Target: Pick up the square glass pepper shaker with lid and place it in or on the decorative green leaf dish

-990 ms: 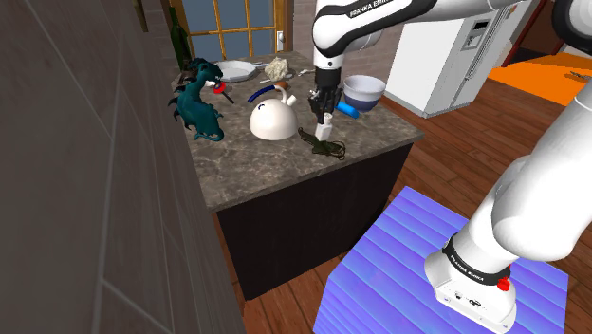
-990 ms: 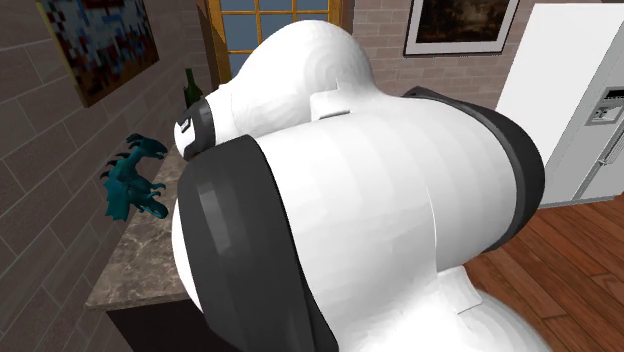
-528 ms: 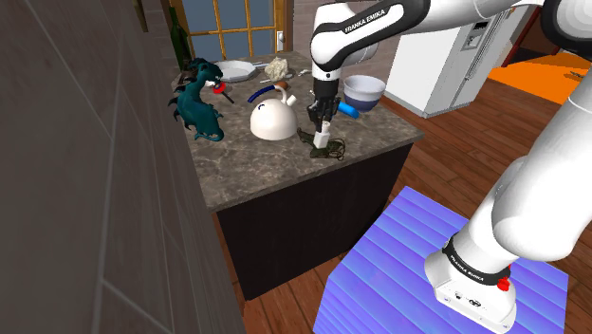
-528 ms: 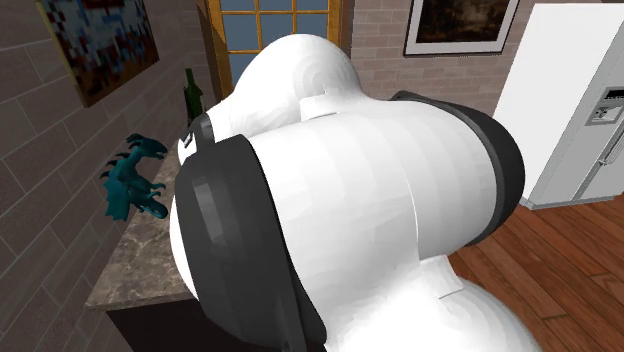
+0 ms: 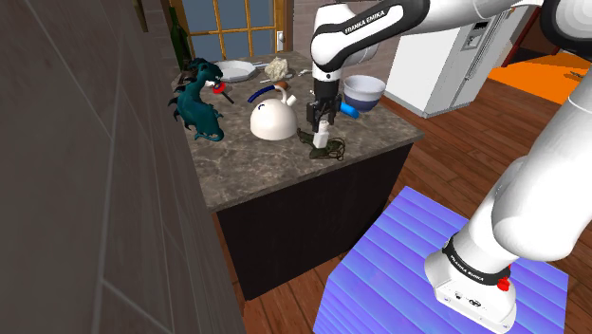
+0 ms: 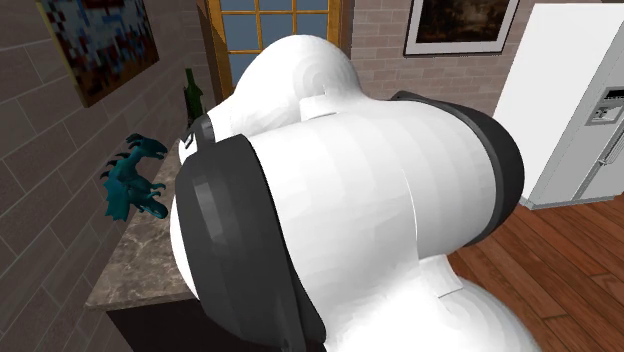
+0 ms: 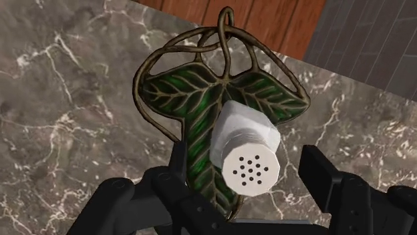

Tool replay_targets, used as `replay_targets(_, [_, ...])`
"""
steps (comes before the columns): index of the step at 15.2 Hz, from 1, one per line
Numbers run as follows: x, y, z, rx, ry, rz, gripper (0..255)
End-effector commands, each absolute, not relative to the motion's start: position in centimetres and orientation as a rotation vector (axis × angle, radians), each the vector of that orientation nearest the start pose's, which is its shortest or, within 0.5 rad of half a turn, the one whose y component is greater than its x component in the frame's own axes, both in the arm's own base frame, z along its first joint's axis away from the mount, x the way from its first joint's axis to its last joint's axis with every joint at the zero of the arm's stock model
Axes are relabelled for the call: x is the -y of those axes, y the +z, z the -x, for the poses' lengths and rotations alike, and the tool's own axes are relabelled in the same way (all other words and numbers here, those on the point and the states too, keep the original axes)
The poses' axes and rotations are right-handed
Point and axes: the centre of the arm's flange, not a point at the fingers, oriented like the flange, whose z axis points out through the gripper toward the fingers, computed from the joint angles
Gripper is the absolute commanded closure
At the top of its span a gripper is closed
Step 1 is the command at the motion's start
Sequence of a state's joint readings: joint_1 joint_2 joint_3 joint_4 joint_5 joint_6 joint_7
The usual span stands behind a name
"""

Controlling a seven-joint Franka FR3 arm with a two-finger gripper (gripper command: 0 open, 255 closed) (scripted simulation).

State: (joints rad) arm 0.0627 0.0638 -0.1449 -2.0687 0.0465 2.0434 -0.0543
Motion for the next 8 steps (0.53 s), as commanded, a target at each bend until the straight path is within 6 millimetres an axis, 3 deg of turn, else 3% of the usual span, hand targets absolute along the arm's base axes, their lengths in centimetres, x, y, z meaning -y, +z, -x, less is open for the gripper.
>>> replay_targets(1, [4.2,39.4,-54.8,-0.080,0.137,3.101,0])
replay_targets(4, [4.3,39.3,-54.8,-0.080,0.137,3.101,0])
replay_targets(8, [4.4,44.2,-55.2,-0.080,0.137,3.101,0])
